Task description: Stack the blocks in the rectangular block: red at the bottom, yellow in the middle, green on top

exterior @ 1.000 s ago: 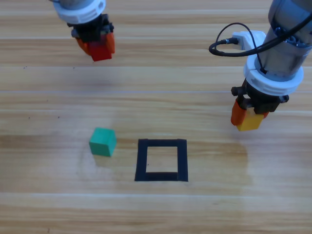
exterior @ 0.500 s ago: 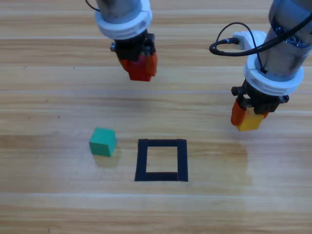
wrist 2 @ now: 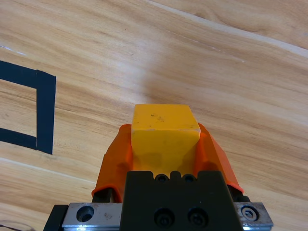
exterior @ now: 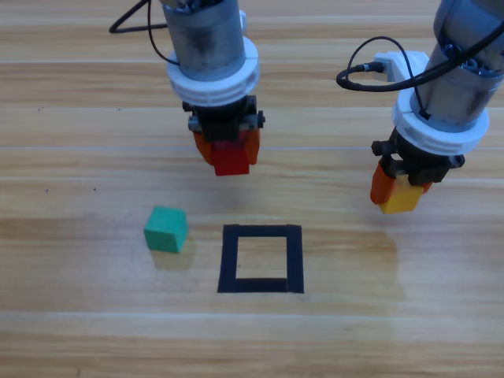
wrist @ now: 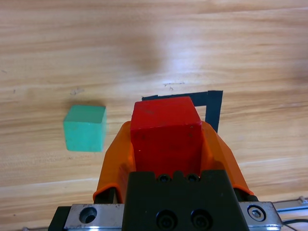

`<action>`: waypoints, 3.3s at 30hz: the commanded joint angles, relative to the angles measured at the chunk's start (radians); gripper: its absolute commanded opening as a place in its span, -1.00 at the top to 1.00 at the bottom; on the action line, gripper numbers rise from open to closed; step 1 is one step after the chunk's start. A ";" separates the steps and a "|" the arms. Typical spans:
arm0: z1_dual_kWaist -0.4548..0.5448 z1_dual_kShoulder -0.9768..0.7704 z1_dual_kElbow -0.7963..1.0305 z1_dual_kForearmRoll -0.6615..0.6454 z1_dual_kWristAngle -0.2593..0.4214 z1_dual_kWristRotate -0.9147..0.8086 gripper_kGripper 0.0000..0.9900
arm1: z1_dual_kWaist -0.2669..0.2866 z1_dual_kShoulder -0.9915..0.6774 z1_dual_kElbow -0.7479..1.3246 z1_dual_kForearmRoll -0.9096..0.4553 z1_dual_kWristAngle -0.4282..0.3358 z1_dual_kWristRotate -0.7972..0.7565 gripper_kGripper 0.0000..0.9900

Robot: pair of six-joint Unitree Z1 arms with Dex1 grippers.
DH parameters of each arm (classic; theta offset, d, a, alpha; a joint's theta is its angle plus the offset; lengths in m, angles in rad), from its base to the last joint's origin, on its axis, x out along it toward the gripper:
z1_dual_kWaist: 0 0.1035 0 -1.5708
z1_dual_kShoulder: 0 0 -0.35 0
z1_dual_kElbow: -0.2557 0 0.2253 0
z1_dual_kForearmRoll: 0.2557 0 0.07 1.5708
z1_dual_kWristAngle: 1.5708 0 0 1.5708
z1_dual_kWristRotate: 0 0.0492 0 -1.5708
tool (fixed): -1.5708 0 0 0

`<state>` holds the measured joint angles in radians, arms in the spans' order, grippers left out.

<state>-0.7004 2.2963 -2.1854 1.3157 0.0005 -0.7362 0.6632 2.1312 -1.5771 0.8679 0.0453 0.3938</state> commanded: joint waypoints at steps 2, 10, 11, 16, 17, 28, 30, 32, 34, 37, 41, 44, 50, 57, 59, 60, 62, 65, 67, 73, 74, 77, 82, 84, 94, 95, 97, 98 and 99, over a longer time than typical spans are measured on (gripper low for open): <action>-0.091 0.023 0.050 0.010 -0.007 -0.046 1.00 | -0.017 -0.033 0.032 -0.014 0.019 -0.006 0.67; -0.151 0.012 0.087 0.007 0.007 -0.081 1.00 | -0.017 -0.034 0.039 -0.014 0.021 -0.013 0.67; -0.156 0.012 0.088 0.003 0.012 -0.084 1.00 | -0.017 -0.034 0.039 -0.014 0.021 -0.016 0.67; -0.169 0.008 0.101 -0.020 0.024 -0.092 1.00 | -0.017 -0.034 0.039 -0.014 0.021 -0.024 0.67; -0.169 0.008 0.107 -0.027 0.026 -0.092 1.00 | -0.017 -0.036 0.039 -0.015 0.022 -0.026 0.67; -0.168 -0.066 0.343 -0.231 0.024 -0.075 1.00 | -0.017 -0.039 0.040 -0.015 0.024 -0.038 0.67; -0.168 -0.078 0.378 -0.260 0.023 -0.071 1.00 | -0.017 -0.039 0.040 -0.014 0.024 -0.038 0.67; -0.168 -0.083 0.388 -0.270 0.023 -0.071 1.00 | -0.017 -0.039 0.040 -0.015 0.024 -0.039 0.67; -0.168 -0.083 0.386 -0.271 0.023 -0.069 1.00 | -0.017 -0.039 0.040 -0.015 0.024 -0.039 0.67; -0.169 -0.081 0.389 -0.282 0.024 -0.069 1.00 | -0.017 -0.037 0.040 -0.015 0.024 -0.041 0.67; -0.183 -0.086 0.403 -0.294 0.036 -0.089 1.00 | -0.017 -0.036 0.040 -0.015 0.024 -0.041 0.67; -0.192 -0.081 0.404 -0.302 0.042 -0.097 1.00 | -0.017 -0.036 0.039 -0.015 0.024 -0.043 0.67; -0.197 -0.080 0.417 -0.323 0.039 -0.115 1.00 | -0.017 -0.033 0.039 -0.015 0.024 -0.044 0.67; -0.202 -0.084 0.457 -0.380 0.039 -0.112 1.00 | -0.017 -0.033 0.039 -0.015 0.024 -0.046 0.67; -0.202 -0.081 0.461 -0.385 0.042 -0.114 1.00 | -0.017 -0.033 0.040 -0.015 0.024 -0.046 0.67; -0.202 -0.081 0.464 -0.388 0.042 -0.115 1.00 | -0.017 -0.033 0.040 -0.015 0.024 -0.047 0.67; -0.202 -0.083 0.469 -0.389 0.044 -0.123 1.00 | -0.017 -0.033 0.039 -0.015 0.024 -0.049 0.67; -0.202 -0.081 0.469 -0.389 0.050 -0.129 1.00 | -0.017 -0.031 0.040 -0.015 0.024 -0.049 0.67; -0.202 -0.081 0.472 -0.389 0.055 -0.137 1.00 | -0.017 -0.031 0.040 -0.017 0.024 -0.052 0.67; -0.202 -0.066 0.481 -0.388 0.069 -0.153 1.00 | -0.017 -0.030 0.039 -0.017 0.024 -0.052 0.67; -0.202 -0.063 0.480 -0.388 0.070 -0.152 1.00 | -0.017 -0.028 0.040 -0.018 0.024 -0.052 0.67; -0.203 -0.061 0.478 -0.388 0.070 -0.150 1.00 | -0.017 -0.025 0.040 -0.018 0.024 -0.053 0.67; -0.214 -0.051 0.469 -0.388 0.076 -0.152 1.00 | -0.017 -0.025 0.039 -0.020 0.024 -0.053 0.67; -0.219 -0.044 0.463 -0.388 0.078 -0.152 1.00 | -0.017 -0.025 0.039 -0.021 0.024 -0.053 0.67; -0.229 -0.021 0.443 -0.386 0.088 -0.161 1.00 | -0.017 -0.023 0.042 -0.023 0.024 -0.056 0.67; -0.231 -0.020 0.443 -0.386 0.088 -0.161 1.00 | -0.017 -0.023 0.042 -0.023 0.024 -0.055 0.67; -0.231 -0.017 0.443 -0.386 0.090 -0.164 1.00 | -0.017 -0.023 0.042 -0.023 0.024 -0.056 0.67; -0.231 -0.015 0.443 -0.386 0.090 -0.164 1.00 | -0.017 -0.023 0.042 -0.024 0.024 -0.056 0.67; -0.231 -0.014 0.443 -0.386 0.092 -0.164 1.00 | -0.017 -0.023 0.042 -0.023 0.024 -0.056 0.67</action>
<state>-0.9090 2.2242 -1.7391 0.9359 0.0759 -0.8914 0.6632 2.1312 -1.5645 0.8647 0.0615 0.3414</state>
